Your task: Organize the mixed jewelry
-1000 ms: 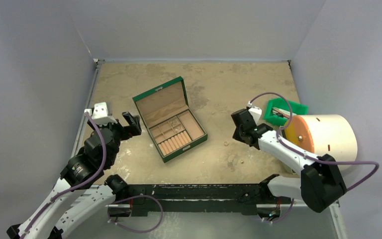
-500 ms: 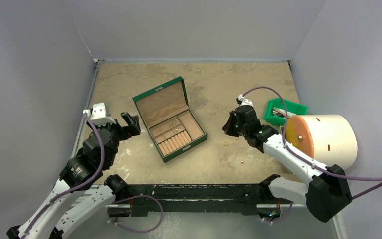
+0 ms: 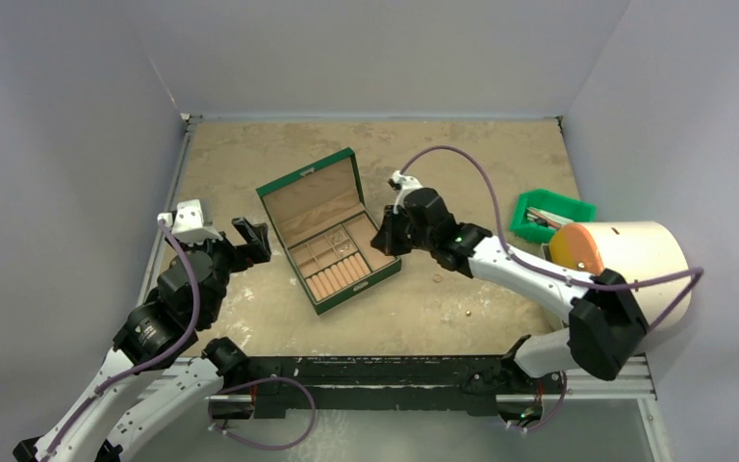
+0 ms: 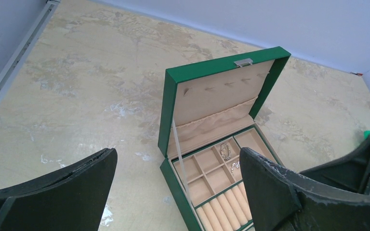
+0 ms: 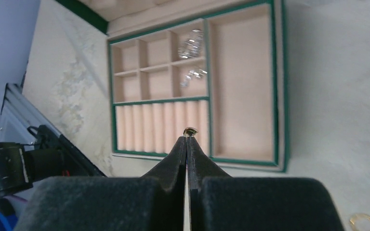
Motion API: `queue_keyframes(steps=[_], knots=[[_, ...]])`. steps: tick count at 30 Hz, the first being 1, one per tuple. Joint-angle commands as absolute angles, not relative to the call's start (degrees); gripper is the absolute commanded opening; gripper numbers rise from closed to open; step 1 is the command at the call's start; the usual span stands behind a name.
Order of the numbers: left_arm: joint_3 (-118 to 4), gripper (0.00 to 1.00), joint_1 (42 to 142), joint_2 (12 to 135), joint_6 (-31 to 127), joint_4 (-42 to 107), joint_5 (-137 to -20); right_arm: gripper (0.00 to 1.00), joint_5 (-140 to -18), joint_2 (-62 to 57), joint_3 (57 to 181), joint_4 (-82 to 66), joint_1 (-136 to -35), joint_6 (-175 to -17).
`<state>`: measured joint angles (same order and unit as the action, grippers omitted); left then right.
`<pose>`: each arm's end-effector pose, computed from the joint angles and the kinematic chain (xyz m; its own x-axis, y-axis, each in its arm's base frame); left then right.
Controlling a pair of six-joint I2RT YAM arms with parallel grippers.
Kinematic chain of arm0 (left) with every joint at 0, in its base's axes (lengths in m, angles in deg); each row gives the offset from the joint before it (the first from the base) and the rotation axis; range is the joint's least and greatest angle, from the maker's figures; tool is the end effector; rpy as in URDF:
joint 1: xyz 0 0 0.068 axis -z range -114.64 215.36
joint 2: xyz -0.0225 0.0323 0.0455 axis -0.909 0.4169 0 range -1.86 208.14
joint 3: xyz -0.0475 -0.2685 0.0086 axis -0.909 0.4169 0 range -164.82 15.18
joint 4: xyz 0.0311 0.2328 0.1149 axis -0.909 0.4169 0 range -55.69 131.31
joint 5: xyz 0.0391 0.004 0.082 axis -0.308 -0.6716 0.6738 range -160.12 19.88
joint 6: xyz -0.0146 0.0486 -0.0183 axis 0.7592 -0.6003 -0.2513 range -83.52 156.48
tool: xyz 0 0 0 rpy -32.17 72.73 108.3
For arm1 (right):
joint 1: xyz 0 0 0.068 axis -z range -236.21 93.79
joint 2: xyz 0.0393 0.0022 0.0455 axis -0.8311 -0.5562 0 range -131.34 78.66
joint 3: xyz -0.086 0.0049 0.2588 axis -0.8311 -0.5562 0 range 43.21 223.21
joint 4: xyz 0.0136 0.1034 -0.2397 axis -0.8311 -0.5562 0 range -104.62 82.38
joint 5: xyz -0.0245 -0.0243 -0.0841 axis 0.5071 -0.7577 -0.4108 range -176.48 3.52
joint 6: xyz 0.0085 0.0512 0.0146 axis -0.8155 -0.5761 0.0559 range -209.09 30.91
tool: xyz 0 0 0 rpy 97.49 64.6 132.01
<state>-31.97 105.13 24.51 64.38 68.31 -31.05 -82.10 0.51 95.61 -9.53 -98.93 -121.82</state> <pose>0.0838 -0.0404 0.3507 -0.1670 -0.3336 -0.9278 -0.0602 0.9427 -0.3282 0.2255 0.2120 0.2687 -0.6796 0.1063 -0.7258 -0.4264 0.7479 0.5088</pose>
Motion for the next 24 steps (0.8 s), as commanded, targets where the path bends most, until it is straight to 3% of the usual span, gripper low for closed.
queue_keyframes(steps=[1, 13, 24], knots=[[-33.9, 0.99, 104.8, 24.0, 64.3, 66.5, -31.6, 0.0, -78.9, -4.8, 103.2, -6.1, -102.6, -118.1], [-33.9, 0.98, 104.8, 23.9, 64.3, 66.5, -31.5, 0.0, -78.1, -20.4, 117.5, -10.6, -107.9, -115.2], [-33.9, 0.98, 104.8, 23.8, 64.2, 66.4, -31.7, 0.0, -78.8, -27.7, 121.8, -13.3, -109.3, -115.0]])
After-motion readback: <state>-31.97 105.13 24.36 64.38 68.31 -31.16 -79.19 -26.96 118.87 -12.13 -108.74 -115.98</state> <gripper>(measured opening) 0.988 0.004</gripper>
